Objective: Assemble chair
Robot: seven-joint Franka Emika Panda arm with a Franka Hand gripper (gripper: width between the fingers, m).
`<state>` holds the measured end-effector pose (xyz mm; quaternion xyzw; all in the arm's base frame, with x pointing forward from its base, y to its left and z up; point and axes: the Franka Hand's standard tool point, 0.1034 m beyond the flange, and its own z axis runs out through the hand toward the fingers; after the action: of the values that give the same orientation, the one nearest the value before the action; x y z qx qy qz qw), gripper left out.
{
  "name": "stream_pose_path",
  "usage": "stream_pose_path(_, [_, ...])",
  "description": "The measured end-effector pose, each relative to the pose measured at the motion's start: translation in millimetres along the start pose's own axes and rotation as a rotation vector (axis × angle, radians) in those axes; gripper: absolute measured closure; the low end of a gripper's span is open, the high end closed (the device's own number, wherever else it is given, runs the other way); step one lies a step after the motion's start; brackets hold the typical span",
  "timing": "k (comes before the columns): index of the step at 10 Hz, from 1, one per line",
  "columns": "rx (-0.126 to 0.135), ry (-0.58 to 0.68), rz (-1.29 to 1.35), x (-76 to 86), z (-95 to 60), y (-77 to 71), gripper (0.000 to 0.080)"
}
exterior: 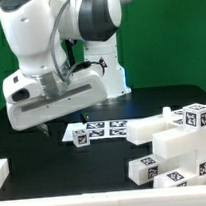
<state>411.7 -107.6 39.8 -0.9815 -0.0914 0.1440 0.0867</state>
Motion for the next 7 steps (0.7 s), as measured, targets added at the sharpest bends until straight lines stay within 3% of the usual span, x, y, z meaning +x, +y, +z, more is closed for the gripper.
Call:
stream_pose_path(1, [0.018, 0.055, 0.09, -10.6, 9.4, -2.9, 0.0151])
stream_pose_path(2, [0.015, 0.113, 0.141, -15.1, 14.9, -0.4, 0.0151])
stream_pose_path(3, [-0.007, 0.137, 0.161, -18.3, 22.4, -1.4, 0.0151])
stream_pose_path(4, [-0.003, 0.123, 0.161, -17.4, 28.7, -11.4, 0.0151])
stream_pose_path(7, [-0.023, 0.126, 0.131, -14.3, 36.1, -20.1, 0.0151])
